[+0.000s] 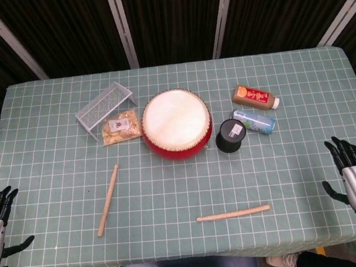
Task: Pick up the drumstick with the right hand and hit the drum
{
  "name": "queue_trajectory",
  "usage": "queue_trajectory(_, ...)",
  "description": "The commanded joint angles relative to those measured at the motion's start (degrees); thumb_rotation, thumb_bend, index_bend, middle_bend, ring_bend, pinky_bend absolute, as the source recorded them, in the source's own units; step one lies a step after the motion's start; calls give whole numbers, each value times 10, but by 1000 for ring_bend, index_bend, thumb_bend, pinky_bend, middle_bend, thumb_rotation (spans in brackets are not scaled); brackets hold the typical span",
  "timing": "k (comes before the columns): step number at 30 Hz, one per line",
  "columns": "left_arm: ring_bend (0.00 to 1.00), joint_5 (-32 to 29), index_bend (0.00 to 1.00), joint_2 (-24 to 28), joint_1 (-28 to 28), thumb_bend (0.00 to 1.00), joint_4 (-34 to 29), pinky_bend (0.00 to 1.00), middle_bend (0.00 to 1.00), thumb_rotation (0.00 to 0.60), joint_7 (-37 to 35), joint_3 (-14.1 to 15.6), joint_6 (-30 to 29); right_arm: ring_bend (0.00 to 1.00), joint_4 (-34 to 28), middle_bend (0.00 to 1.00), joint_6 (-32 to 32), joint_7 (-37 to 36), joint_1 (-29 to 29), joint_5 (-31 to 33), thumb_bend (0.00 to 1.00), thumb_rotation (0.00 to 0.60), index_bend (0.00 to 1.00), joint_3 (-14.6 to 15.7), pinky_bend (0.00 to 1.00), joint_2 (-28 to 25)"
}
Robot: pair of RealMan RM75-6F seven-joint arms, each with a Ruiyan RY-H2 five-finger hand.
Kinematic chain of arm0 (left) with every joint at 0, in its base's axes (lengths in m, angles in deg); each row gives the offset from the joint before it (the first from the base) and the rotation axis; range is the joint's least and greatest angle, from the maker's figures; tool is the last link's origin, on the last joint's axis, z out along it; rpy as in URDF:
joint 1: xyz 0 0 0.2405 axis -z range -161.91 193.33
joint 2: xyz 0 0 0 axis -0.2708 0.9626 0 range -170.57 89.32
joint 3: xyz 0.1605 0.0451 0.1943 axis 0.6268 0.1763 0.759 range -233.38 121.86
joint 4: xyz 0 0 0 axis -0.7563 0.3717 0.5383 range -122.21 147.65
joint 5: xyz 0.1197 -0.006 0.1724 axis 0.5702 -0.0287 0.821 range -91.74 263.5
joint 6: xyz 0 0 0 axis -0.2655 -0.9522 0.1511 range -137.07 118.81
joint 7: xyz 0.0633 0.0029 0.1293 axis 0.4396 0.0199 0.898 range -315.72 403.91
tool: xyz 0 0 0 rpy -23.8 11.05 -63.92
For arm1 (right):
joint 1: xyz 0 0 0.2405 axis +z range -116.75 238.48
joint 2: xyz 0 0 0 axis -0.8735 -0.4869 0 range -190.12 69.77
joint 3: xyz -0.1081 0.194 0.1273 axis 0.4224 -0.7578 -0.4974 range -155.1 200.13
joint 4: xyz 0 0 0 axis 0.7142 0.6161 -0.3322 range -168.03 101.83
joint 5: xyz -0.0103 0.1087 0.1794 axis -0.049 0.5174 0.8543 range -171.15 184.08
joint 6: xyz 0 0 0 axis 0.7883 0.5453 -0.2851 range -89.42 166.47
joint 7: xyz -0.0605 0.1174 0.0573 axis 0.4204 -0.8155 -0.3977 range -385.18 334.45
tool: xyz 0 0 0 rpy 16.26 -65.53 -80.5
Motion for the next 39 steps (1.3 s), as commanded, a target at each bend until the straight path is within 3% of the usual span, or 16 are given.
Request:
queue_trajectory(1, 0, 0, 0, 0, 1, 0, -1, 0, 0, 600, 1, 0, 1, 27, 0, 0, 0, 0, 0, 0, 346, 600, 0, 0, 103, 0)
queue_trajectory(16, 0, -1, 0, 0, 0, 0, 2, 0, 0, 600, -3, 0, 1, 27, 2, 0, -2, -4, 1, -7, 347, 600, 0, 3, 103, 0)
queue_trajectory(19, 0, -5, 0, 0, 0, 0, 1, 0, 0, 600, -3, 0, 3, 78, 3, 19, -3, -10, 4, -16, 347, 600, 0, 6, 192, -1)
queue_trajectory(22, 0, -5, 0, 0, 1, 0, 0, 0, 0, 600, -1, -1, 4, 353, 10, 241, 0, -18, 5, -34, 346, 600, 0, 11, 483, -2)
queue_trajectory(24, 0, -4, 0, 0, 1, 0, -1, 0, 0, 600, 1, 0, 4, 645, 15, 502, 1, -23, 6, -44, 346, 600, 9, 15, 704, -3)
queue_trajectory(27, 0, -5, 0, -1, 0, 0, -1, 0, 0, 600, 3, -1, 3, 885, 15, 750, -10, -34, 11, -57, 346, 600, 90, 25, 877, -6)
queue_trajectory(30, 0, -6, 0, -1, 0, 0, -2, 0, 0, 600, 3, -1, 2, 988, 10, 887, -26, -40, 19, -69, 347, 600, 179, 33, 965, -9)
queue_trajectory(32, 0, -6, 0, -1, 0, 0, -3, 0, 0, 600, 6, -1, 3, 1000, 7, 935, -38, -41, 27, -83, 346, 600, 220, 40, 987, -9)
queue_trajectory(39, 0, -11, 0, -2, 1, 0, -6, 0, 0, 600, 9, -2, 6, 1000, 23, 981, -84, -47, 69, -158, 346, 600, 272, 67, 1000, -1)
